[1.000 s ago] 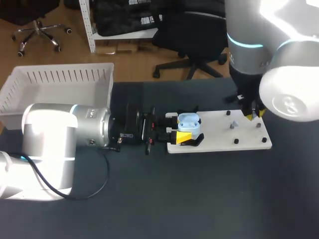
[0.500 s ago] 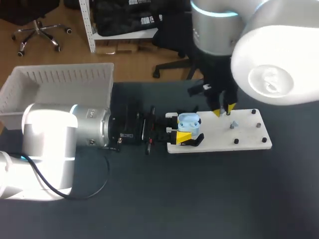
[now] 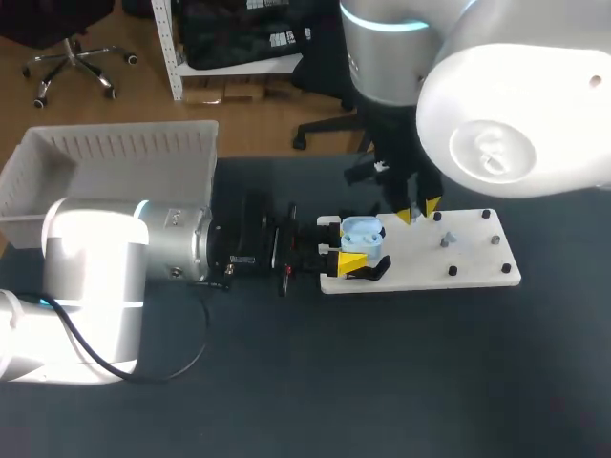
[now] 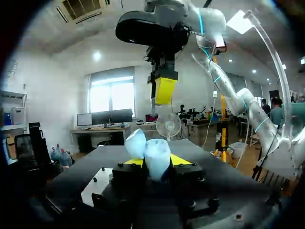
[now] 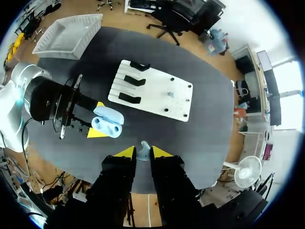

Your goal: Pick up each earbud case from the left stands, insert the matching earbuds, close the lid, and place the case in the box.

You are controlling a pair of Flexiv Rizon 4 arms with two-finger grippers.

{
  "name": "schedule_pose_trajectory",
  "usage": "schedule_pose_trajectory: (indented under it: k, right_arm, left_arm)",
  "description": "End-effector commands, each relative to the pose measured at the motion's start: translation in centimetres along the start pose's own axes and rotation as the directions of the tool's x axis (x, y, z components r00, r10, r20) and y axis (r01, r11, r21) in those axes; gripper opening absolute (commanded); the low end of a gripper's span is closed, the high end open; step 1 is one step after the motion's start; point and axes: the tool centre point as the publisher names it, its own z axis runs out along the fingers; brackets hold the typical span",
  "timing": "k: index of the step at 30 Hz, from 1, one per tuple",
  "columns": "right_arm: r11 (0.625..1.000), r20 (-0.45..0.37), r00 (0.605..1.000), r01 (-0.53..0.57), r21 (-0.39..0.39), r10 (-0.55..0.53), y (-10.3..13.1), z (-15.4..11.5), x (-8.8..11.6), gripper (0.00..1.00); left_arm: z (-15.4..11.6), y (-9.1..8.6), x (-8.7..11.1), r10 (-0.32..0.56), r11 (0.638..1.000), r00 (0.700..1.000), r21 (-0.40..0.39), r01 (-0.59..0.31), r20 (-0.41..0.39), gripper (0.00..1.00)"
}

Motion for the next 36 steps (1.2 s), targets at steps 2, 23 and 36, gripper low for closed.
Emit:
schedule_pose_trajectory:
  k: [2,23,36]
  right_arm:
    - [0.965,-0.063,0.966,-0.254,-0.068,0.250,1.7,-0.4,-0.7,0.00]
    - [0.917,-0.058,0.920,-0.392,-0.078,0.388,3.5,-1.2,1.9,0.00]
    - [0.838,-0.127,0.846,-0.532,-0.123,0.518,3.9,-1.7,0.3,0.00]
  left_arm:
    - [0.1,-0.3,0.1,0.004,1.000,1.000,-0.011,-0.004,0.002,0.00]
    - [0.1,-0.3,0.1,0.004,1.000,1.000,-0.011,-0.004,0.002,0.00]
    - [0.1,-0.3,0.1,0.004,1.000,1.000,-0.011,-0.004,0.002,0.00]
